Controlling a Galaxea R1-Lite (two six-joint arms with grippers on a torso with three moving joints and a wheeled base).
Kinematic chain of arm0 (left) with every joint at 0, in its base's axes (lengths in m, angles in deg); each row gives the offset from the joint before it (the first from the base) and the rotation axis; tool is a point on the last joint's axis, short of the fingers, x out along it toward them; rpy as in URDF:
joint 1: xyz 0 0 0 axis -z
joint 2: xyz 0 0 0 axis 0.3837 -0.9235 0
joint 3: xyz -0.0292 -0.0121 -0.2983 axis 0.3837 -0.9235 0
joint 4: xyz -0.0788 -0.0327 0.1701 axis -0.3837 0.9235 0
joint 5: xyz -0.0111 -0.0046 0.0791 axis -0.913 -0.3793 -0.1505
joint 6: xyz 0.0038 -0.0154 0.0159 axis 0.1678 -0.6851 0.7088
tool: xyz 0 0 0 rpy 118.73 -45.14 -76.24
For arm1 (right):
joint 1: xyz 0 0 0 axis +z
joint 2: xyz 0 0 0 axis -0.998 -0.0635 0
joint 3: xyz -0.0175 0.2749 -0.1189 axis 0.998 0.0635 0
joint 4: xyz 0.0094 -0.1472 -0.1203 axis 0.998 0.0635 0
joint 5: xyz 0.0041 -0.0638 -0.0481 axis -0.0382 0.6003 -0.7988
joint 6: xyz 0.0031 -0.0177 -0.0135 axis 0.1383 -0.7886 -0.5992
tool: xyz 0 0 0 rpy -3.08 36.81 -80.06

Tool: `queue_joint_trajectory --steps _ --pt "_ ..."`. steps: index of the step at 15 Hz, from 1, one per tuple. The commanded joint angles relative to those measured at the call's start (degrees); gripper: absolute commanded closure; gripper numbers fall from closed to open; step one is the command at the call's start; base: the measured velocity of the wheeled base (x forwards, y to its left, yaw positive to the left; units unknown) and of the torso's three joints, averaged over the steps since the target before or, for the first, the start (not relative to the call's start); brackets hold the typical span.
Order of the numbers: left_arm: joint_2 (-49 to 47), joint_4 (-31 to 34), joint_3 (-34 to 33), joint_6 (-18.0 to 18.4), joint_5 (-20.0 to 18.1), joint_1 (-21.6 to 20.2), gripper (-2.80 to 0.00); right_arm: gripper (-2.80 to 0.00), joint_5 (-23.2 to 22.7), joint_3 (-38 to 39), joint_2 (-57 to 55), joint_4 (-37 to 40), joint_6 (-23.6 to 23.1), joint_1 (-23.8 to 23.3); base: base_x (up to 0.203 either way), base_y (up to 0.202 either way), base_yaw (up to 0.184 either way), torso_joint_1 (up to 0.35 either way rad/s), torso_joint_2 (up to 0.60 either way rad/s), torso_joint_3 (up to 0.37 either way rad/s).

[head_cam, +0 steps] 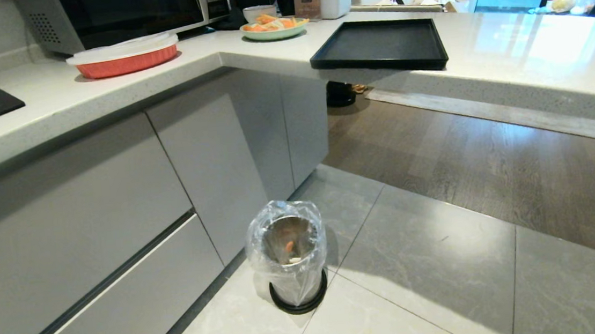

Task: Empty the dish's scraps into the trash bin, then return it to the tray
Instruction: Put the bowl back to the table

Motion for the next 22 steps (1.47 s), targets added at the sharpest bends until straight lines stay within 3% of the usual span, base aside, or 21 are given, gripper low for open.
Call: queue_joint_trajectory --steps 1,22 --pt "0.0 0.0 0.0 0.1 0.0 0.0 0.0 0.0 0.0 0.0 0.0 0.0 0.0 0.0 0.0 0.0 0.0 0.0 0.0 0.0" --pt "0.0 0.0 0.0 -0.1 0.0 0.0 0.0 0.0 0.0 0.0 0.0 0.0 0.0 0.0 0.0 0.0 0.0 0.0 0.0 0.0"
